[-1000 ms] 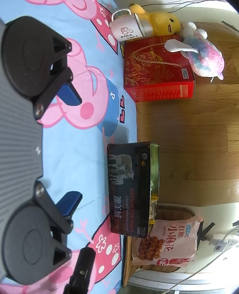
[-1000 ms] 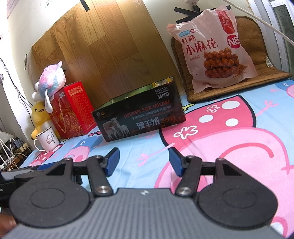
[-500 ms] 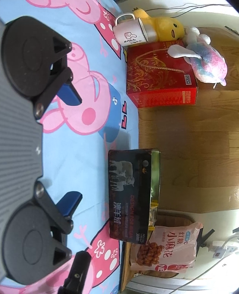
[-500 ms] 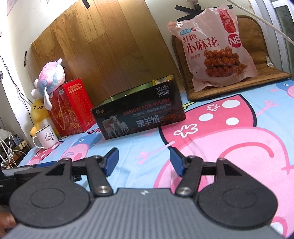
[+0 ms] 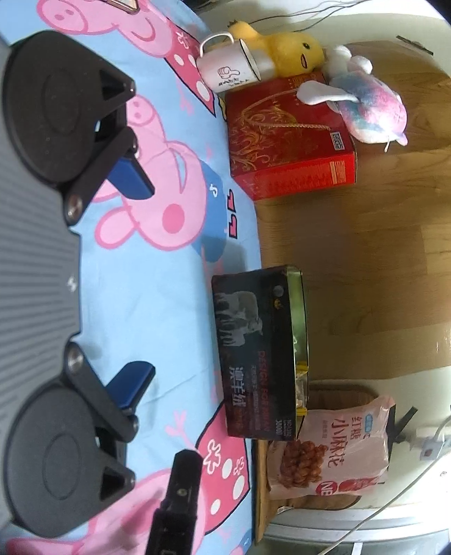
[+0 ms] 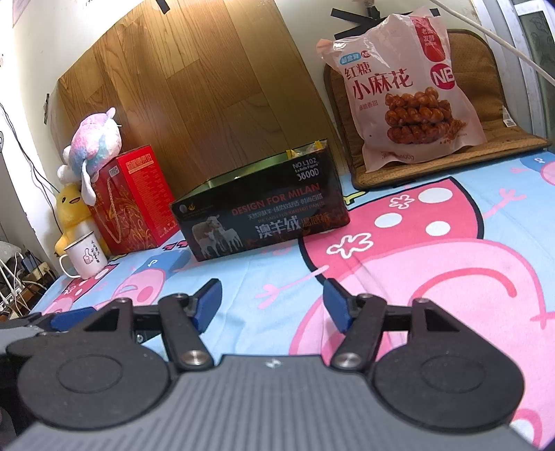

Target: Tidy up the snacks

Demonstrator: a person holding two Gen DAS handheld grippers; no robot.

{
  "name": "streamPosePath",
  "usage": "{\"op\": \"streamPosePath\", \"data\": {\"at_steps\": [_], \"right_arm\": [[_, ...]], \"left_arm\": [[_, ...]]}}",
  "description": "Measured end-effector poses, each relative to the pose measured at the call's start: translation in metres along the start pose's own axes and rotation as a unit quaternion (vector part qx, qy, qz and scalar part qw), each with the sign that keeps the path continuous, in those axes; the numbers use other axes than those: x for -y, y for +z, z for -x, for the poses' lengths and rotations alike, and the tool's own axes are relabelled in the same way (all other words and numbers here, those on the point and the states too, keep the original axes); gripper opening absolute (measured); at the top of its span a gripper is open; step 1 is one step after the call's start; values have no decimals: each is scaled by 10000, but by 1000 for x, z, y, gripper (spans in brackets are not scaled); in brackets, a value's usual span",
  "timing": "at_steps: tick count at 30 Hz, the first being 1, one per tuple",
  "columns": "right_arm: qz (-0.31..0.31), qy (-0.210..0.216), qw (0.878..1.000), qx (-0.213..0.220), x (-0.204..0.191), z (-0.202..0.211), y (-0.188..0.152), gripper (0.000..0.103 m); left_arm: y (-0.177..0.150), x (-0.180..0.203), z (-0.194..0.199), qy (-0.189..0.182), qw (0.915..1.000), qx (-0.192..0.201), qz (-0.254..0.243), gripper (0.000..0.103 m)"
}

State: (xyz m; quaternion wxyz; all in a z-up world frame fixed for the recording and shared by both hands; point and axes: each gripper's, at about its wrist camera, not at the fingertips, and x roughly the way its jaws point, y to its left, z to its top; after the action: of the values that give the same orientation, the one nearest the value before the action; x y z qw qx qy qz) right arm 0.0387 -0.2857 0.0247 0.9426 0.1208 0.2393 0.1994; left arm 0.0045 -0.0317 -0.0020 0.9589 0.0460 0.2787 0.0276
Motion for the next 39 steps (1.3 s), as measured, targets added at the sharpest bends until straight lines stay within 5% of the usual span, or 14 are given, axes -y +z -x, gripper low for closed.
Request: {"op": "streamPosePath", "data": {"at_steps": [39], "right_arm": [[-15,25,10000,19,0,1,1,68]], "left_arm": [[3,3,-5,150,9995,-264,-12,103]]}}
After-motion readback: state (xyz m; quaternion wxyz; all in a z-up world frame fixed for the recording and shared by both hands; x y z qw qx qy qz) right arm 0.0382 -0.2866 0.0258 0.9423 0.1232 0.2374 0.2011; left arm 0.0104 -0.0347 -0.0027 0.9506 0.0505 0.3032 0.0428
